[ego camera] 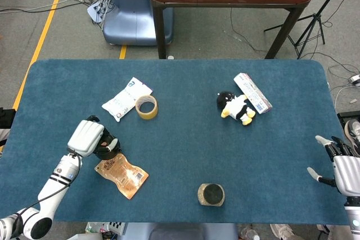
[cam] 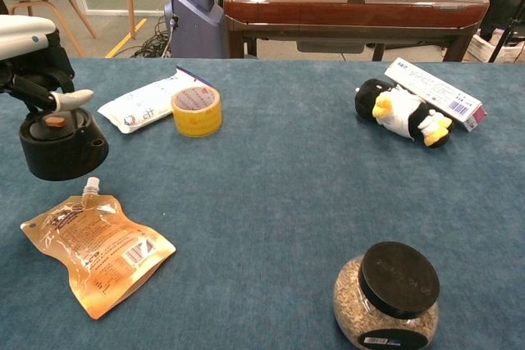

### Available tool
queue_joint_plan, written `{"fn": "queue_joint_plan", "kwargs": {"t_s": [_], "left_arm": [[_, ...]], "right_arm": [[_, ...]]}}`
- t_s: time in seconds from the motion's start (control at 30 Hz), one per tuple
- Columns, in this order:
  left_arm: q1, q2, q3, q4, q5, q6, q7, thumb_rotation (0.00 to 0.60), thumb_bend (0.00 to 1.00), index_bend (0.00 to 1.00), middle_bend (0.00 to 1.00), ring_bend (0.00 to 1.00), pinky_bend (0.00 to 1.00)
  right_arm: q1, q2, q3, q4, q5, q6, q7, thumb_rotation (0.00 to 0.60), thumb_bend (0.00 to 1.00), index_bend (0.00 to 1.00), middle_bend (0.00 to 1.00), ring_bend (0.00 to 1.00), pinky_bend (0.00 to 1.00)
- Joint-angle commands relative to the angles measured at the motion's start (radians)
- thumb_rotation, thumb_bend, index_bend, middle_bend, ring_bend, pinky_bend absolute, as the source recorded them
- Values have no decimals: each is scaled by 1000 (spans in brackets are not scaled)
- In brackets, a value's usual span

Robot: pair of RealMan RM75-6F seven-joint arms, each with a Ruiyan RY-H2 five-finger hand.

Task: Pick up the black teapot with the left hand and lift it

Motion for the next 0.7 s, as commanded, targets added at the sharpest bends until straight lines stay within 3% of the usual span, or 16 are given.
{"fn": "queue_joint_plan", "kwargs": {"t_s": [0.03,0.7], "left_arm": [[0,1,-1,-2,-3,-3,-2,355,358,1000,1000,1000,274],[8,3,2,-1,3,-2,-10,353,358,1000,1000,1000,276]], "right_arm": [[0,0,0,0,-1,1,0,600,188,194,272,129,215],[-8,8,-3,-20,-3,14,-12,600,188,194,272,129,215]]}}
